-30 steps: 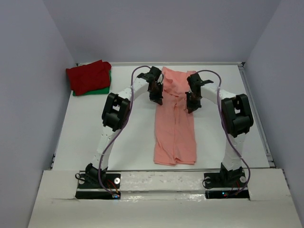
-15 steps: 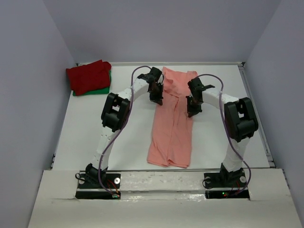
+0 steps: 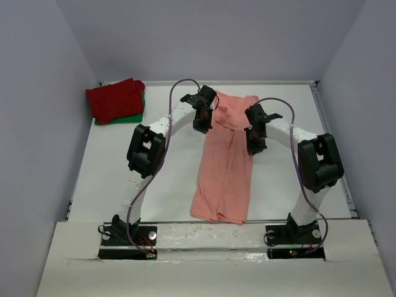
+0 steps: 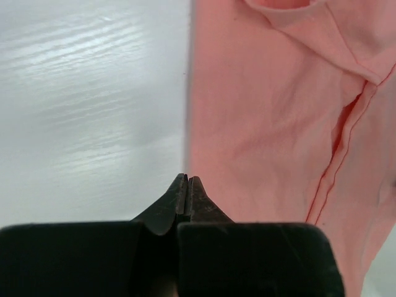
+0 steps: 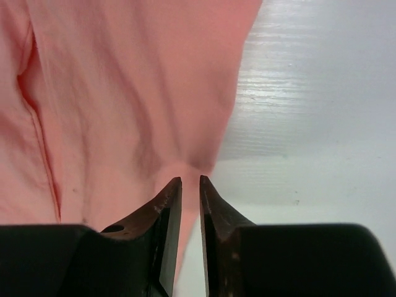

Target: Fold and stack the t-shirts

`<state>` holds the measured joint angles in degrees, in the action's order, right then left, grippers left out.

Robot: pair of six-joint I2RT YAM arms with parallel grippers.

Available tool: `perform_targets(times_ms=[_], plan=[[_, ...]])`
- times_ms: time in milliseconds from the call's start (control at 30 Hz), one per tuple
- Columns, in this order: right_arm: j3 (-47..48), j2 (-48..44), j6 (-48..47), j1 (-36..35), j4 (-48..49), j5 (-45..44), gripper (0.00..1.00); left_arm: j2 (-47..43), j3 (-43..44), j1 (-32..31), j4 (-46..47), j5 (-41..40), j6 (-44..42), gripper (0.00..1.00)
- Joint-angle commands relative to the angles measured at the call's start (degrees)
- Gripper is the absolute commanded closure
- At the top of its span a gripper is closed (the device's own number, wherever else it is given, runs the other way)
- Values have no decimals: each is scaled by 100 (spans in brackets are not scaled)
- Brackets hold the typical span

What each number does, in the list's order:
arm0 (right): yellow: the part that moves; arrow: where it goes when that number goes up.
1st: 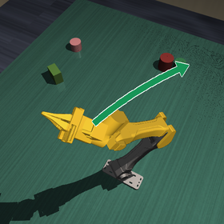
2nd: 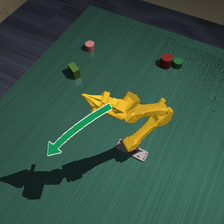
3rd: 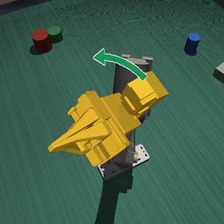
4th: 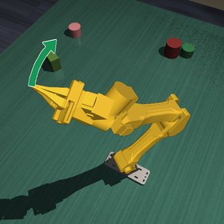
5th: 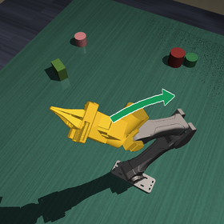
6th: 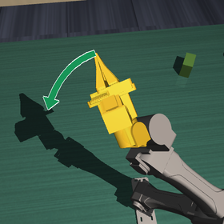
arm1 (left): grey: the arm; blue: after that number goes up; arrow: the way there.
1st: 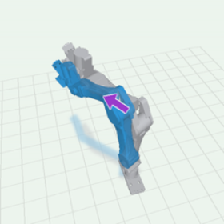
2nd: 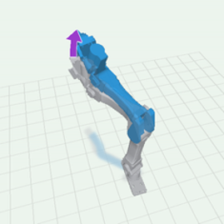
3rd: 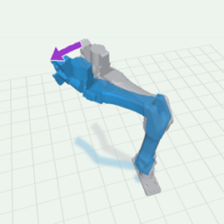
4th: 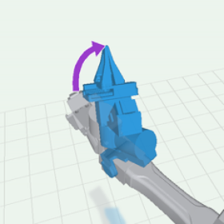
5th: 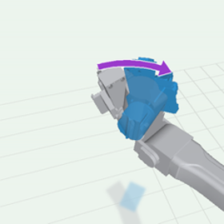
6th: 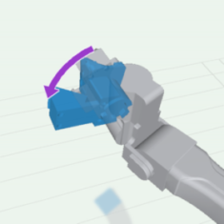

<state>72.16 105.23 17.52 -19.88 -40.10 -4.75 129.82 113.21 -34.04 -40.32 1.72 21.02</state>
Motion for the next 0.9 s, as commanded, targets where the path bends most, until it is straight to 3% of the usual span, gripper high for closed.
perform_targets(times_ms=[0, 233, 367, 500, 867], plan=[[368, -337, -99, -42, -209, -298, 76, -511, 306, 20, -161, -497, -115, 100], [1774, 392, -214, -42, -753, -456, 79, 402, 1730, 20, -618, 539, -519, 100], [2494, 980, -337, -42, -859, -553, 99, 606, 1749, 20, -451, 882, -520, 100], [3163, 1561, -302, -42, -1193, -676, 100, 825, 1696, 3, -363, 1163, -502, 100], [3313, 1984, -231, -42, -1264, -641, 100, 1036, 1450, -94, -187, 1630, -642, 100]])
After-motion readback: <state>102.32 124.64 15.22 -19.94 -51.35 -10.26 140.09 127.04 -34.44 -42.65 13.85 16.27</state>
